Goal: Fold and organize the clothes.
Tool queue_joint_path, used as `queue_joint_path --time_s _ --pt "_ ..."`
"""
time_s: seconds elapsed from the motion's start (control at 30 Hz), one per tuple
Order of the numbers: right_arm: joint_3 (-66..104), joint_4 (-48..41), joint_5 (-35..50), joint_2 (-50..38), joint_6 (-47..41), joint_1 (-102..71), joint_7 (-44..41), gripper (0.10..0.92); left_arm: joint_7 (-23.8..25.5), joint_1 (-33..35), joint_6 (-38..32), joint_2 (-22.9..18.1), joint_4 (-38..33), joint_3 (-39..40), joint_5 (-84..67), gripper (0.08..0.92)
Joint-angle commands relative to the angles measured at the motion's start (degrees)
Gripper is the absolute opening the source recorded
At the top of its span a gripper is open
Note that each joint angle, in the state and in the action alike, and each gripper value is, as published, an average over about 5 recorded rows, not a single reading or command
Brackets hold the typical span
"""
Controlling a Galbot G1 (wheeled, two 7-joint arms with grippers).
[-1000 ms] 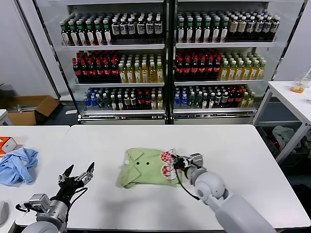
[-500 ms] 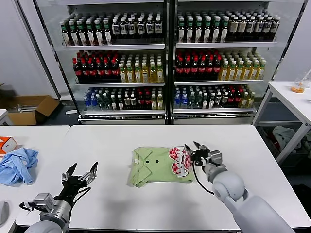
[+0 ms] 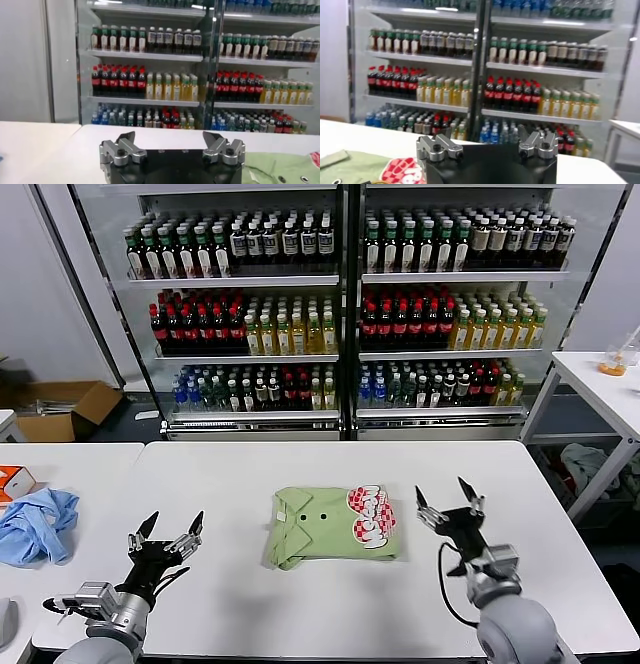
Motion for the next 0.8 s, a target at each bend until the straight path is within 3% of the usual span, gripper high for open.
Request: queue_joint_path --time_s 0.03,0.8 --pt "11.25 7.17 -3.66 2.44 4.26 -16.35 -0.8 0.822 0.01 0.23 -0.49 -0.6 -0.95 0.8 3.22 0.823" --pt "10.88 10.13 -5.64 2.81 5.93 -17.65 1.03 0.823 0.78 2.81 -0.51 -3.81 -4.32 0.69 5.19 0.823"
